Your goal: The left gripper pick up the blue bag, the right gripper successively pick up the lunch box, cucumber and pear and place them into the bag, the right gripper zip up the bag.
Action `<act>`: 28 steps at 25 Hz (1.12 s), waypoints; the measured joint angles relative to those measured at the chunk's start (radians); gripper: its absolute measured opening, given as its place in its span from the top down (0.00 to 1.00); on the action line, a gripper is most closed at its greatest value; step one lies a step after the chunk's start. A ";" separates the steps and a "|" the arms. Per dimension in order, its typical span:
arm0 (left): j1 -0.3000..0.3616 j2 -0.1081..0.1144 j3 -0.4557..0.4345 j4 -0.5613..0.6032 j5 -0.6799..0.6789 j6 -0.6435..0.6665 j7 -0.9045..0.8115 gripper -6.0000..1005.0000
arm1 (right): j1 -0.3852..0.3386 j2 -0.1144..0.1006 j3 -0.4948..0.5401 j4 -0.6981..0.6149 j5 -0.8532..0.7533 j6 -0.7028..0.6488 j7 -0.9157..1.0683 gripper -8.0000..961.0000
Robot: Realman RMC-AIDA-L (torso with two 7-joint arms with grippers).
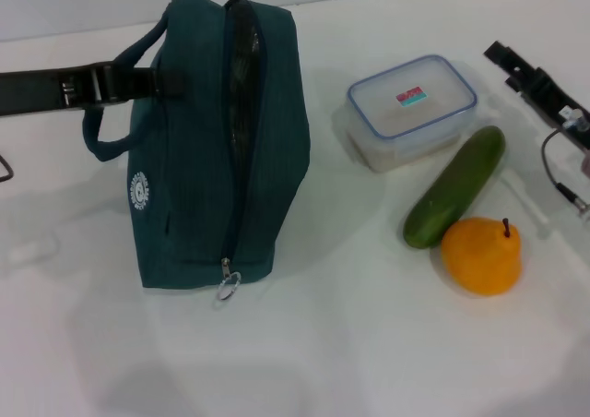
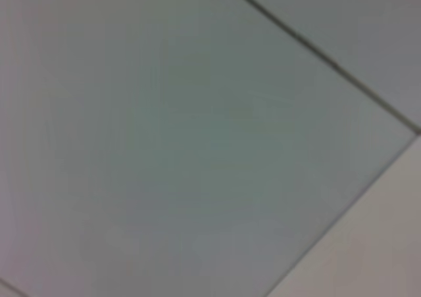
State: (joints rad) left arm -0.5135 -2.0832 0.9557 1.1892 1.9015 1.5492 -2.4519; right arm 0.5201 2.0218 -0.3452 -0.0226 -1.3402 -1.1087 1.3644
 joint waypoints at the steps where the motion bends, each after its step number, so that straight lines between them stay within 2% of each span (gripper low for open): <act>1: -0.001 -0.001 0.000 -0.004 0.000 0.000 0.005 0.92 | 0.006 0.000 -0.005 0.015 0.000 0.005 0.001 0.14; 20: 0.013 -0.003 0.015 -0.017 -0.011 0.005 0.024 0.92 | 0.054 0.002 0.012 0.036 0.011 0.062 0.090 0.14; 28: 0.013 -0.003 0.025 -0.014 -0.012 0.005 0.024 0.92 | 0.099 0.001 0.001 0.043 0.005 0.109 0.142 0.14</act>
State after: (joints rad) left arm -0.5007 -2.0862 0.9807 1.1754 1.8897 1.5538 -2.4282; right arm 0.6189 2.0232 -0.3446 0.0208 -1.3350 -0.9998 1.5063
